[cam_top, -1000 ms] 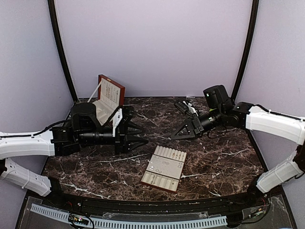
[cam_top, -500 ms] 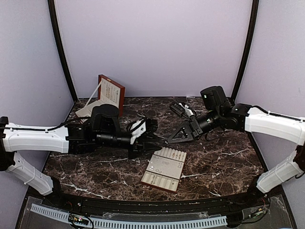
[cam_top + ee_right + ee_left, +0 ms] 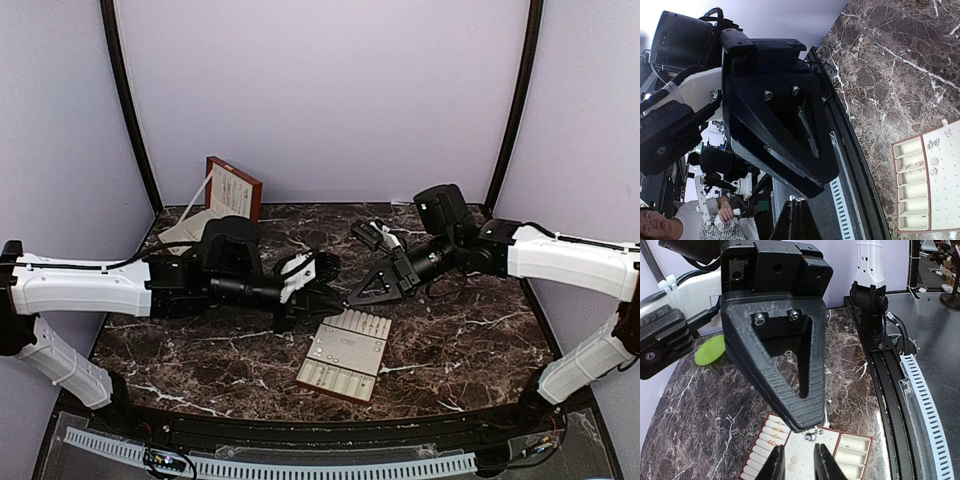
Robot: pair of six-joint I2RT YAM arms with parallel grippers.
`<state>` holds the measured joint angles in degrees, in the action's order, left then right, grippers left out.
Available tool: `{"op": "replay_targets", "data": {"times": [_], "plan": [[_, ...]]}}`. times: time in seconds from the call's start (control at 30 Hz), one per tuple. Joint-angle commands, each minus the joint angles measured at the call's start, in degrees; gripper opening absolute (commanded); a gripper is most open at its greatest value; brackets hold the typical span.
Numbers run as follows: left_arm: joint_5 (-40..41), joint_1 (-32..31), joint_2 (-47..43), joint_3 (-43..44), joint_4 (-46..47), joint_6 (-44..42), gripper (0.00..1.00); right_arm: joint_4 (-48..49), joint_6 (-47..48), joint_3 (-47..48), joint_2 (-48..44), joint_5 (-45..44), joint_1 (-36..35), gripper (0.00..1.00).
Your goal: Organize the mixed jewelry
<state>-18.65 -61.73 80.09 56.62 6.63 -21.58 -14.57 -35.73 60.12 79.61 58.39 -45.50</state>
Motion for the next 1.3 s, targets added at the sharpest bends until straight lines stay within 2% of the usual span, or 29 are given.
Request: {"op": "replay_targets", "data": {"times": [0.0,0.5,1.27], "plan": [[-1.4,-0.4,0.1,2.0,-1.0,-0.9,0.22,1.1,0.5,1.2,0.4,-0.4,-0.6,0.0],[-1.9,-1.1,0.6,2.4,-1.4,-1.3,0.18,1.6,0.3,1.2,1.7,-1.4,-1.1,0.0],[-1.6,-1.4,1.3,2.0,-1.6,0.1,0.0,1.0,1.1,1.1,2.8,-1.5,-1.1,0.0]]}}
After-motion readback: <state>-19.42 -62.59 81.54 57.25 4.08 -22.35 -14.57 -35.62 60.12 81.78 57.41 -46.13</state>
